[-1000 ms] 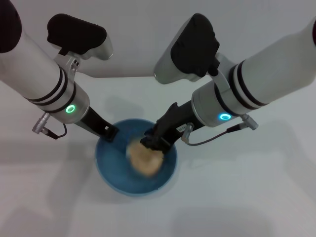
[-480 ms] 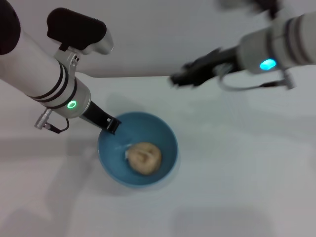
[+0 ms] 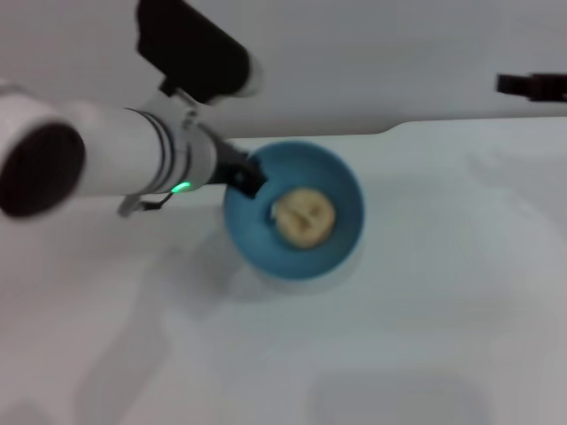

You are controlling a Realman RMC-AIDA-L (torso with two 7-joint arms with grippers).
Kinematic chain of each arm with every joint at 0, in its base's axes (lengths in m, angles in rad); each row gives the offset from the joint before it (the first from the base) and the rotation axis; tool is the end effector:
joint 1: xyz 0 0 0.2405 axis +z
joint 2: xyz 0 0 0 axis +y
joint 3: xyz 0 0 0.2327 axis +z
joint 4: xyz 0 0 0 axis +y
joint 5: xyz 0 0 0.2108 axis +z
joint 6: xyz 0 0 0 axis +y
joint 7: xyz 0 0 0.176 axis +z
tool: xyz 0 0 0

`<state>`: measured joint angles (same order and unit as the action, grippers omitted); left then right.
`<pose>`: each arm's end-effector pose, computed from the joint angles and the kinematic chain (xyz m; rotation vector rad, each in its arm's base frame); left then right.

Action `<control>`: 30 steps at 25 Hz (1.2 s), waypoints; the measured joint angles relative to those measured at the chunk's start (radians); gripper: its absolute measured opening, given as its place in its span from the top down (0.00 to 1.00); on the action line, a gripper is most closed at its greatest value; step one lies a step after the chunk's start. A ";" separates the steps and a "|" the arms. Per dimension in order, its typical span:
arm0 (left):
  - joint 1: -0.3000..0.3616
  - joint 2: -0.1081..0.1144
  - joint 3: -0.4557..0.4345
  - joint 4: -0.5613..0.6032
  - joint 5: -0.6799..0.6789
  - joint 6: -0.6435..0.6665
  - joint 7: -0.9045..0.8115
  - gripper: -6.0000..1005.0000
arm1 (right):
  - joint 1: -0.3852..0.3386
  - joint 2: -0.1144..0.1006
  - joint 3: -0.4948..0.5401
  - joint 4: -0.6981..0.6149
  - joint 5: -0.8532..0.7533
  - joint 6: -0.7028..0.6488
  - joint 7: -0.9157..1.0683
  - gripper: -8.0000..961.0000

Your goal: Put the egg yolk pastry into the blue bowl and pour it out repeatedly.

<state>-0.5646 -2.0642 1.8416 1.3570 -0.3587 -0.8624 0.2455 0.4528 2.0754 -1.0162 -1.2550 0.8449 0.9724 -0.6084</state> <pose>-0.1227 0.3952 -0.0688 -2.3477 -0.5097 0.1578 0.2281 0.4248 0.0782 -1.9631 1.1613 0.3968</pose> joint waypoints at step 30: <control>0.076 -0.014 0.596 -0.565 -0.348 1.994 0.556 0.98 | -0.094 -0.002 0.160 0.144 0.089 -0.012 -0.016 0.53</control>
<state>-0.4883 -2.0785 2.4374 0.7924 -0.7066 1.1315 0.8019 0.3587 2.0731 -0.8563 -1.1111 0.9343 0.9600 -0.6243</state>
